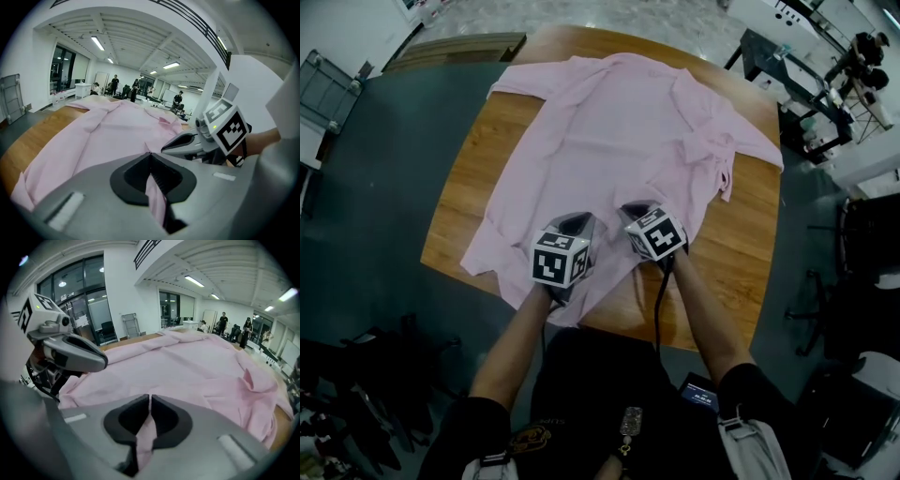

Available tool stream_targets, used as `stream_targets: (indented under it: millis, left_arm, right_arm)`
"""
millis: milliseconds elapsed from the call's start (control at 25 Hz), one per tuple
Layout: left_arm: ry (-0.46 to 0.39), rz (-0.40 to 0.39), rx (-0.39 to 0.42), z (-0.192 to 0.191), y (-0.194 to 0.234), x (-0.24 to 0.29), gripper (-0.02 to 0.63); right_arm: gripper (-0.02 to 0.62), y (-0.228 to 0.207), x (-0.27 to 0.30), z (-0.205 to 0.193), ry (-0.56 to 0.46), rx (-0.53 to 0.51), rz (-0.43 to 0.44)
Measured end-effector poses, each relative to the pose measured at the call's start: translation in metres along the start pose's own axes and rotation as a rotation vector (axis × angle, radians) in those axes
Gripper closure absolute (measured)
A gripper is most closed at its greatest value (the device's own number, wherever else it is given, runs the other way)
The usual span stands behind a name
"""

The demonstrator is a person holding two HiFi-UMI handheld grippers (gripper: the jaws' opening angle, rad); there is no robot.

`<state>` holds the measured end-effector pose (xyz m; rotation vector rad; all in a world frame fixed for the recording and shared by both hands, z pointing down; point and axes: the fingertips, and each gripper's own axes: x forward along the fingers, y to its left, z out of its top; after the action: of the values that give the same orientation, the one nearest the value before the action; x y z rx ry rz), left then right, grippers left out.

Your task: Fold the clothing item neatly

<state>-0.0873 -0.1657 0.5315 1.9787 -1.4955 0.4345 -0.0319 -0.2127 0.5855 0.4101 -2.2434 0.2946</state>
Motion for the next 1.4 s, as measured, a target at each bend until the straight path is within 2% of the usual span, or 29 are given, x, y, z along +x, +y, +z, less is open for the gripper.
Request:
stream_targets:
  millis: [200,360,640,960,1160,1400]
  left_arm:
    - [0.026,-0.036,0.022,-0.009,-0.003,0.0,0.6]
    - [0.051,-0.108,0.068,-0.02,-0.025,-0.004,0.6]
    - [0.085,-0.259,0.169,-0.053,-0.079,-0.03,0.6]
    - [0.131,-0.365,0.24,-0.098,-0.116,-0.063,0.6]
    - [0.136,-0.376,0.262,-0.112,-0.14,-0.078,0.6]
    - [0.144,-0.309,0.277,-0.129,-0.155,-0.089,0.6]
  right_arm:
    - [0.578,0.009,-0.051,0.002,-0.095,0.083,-0.013]
    - [0.578,0.026,-0.097,-0.01,-0.151,0.149,-0.065]
    - [0.578,0.066,-0.172,-0.055,-0.198,0.277,-0.237]
    - [0.578,0.11,-0.218,-0.119,-0.198,0.413,-0.398]
    - [0.578,0.119,-0.242,-0.151,-0.216,0.46,-0.44]
    - [0.578,0.122,-0.265,-0.2,-0.256,0.506,-0.44]
